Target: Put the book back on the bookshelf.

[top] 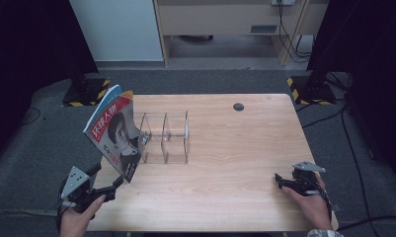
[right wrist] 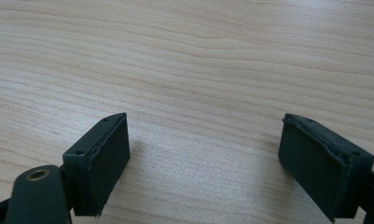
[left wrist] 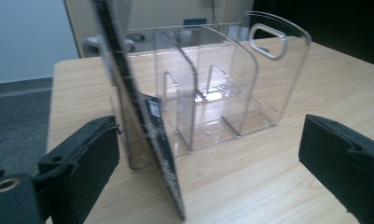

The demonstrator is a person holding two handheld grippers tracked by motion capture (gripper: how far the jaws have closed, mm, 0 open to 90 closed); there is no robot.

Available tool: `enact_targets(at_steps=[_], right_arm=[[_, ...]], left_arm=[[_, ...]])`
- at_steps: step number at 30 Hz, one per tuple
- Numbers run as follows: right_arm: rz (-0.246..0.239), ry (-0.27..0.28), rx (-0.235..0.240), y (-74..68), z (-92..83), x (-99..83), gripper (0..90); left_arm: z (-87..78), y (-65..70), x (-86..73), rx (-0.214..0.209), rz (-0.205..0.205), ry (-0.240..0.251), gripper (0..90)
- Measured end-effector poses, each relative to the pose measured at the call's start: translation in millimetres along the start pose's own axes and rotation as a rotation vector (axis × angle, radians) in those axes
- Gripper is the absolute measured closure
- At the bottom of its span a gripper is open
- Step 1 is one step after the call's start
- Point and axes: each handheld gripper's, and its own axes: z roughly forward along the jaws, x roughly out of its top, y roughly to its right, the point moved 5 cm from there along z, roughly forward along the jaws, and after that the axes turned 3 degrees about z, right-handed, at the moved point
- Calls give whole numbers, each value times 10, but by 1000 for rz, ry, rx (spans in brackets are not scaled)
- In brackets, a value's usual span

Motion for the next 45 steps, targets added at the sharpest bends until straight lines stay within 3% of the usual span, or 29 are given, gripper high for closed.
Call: enact_targets(at_steps=[6,10,14,25,28,33,43,45], right_arm=[[0,0,0,0,0,-1,166],[2,-1,0,-2,-2,-3,166],[3,-1,1,-3,-3,-3,166],[2,-2,1,-1,-2,-3,166],[1,-1,1,-1,-1,-3,166],[1,-1,1,-1,-2,-3,165],[1,-2,2,-2,-2,-3,164],[0,-2,2,-2,-2,-3,164]], left_arm=[[18,221,47,-57,48,-12,50],[115,371,56,-108,93,-40,54],[242,480,82,-145,102,-63,49],[578,682,198,-193,132,-84,52],[692,707,232,-221,111,-84,53],[865,782,253,-239,115,-94,52],[1108,1094,220,-306,174,-143,50],[1166,1188,225,-323,202,-152,50]])
